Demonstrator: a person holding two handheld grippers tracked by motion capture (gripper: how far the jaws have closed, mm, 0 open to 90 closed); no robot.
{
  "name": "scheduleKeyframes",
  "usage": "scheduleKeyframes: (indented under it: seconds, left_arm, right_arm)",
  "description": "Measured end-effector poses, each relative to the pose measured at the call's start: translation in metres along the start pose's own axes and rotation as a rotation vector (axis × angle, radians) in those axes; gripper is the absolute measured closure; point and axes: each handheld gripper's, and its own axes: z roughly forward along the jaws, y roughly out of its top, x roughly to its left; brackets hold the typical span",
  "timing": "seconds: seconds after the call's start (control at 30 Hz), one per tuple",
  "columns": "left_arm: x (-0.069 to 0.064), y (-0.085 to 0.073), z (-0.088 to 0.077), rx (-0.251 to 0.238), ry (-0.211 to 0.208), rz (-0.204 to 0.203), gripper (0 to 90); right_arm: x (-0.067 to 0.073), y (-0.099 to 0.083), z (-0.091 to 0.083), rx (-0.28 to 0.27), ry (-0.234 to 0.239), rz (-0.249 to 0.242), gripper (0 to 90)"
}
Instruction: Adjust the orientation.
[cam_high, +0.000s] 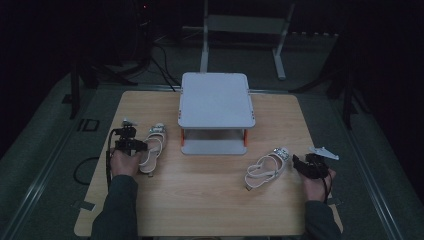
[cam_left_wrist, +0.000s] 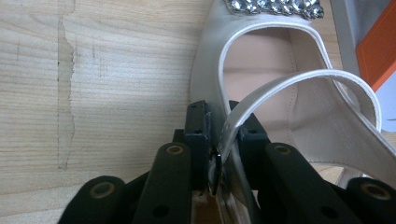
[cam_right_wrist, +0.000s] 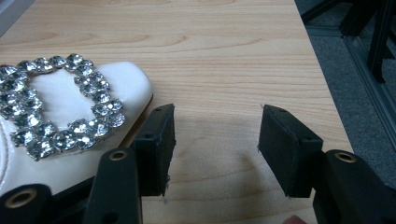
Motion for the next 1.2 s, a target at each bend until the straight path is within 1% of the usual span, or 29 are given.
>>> scheduleKeyframes:
  seconds: [0.1, 0.23, 0.3, 0.43, 0.47, 0.53, 0.6, 0.8, 0.87, 0.93, 1.03, 1.2]
  left_arm:
    - [0.000, 0.000, 0.000, -0.004, -0.002, 0.008, 80.5]
    - [-0.002, -0.001, 0.000, -0.005, 0.017, 0.017, 79.6]
    - [-0.003, -0.001, 0.000, -0.005, 0.028, 0.005, 79.3]
    - [-0.003, -0.001, 0.001, -0.010, 0.021, 0.004, 80.2]
    - [0.000, -0.001, 0.000, -0.016, 0.004, -0.032, 80.9]
    - [0.003, -0.001, 0.000, -0.019, -0.018, -0.060, 81.2]
    - [0.005, -0.001, 0.000, -0.025, -0.034, -0.076, 81.4]
    - [0.005, 0.001, -0.003, -0.044, -0.057, -0.106, 81.4]
    - [0.005, 0.002, -0.004, -0.051, -0.077, -0.118, 81.5]
    - [0.004, 0.003, -0.005, -0.057, -0.087, -0.123, 81.5]
    - [0.002, 0.005, -0.008, -0.073, -0.091, -0.131, 81.4]
    - [0.001, 0.009, -0.013, -0.085, -0.095, -0.135, 81.2]
  right_arm:
    - [0.000, 0.000, 0.000, 0.002, -0.001, 0.001, 45.4]
    - [0.000, 0.000, 0.000, -0.001, -0.002, 0.000, 45.2]
    - [0.000, 0.000, 0.000, -0.001, -0.002, 0.000, 45.2]
    - [-0.001, 0.000, -0.001, -0.004, -0.002, 0.003, 45.2]
    - [-0.001, 0.000, -0.001, -0.004, -0.003, 0.005, 45.1]
    - [-0.001, 0.000, 0.000, -0.003, -0.004, 0.006, 45.1]
    - [-0.002, 0.000, 0.000, -0.004, -0.005, 0.007, 45.1]
    - [-0.002, 0.000, -0.001, -0.004, -0.006, 0.006, 45.1]
    - [-0.002, 0.000, -0.001, -0.005, -0.006, 0.009, 45.1]
    - [-0.002, 0.000, -0.001, -0.004, -0.006, 0.013, 45.0]
    - [-0.003, 0.000, -0.001, -0.005, -0.006, 0.014, 44.9]
    - [-0.003, 0.000, -0.001, -0.005, -0.005, 0.015, 44.8]
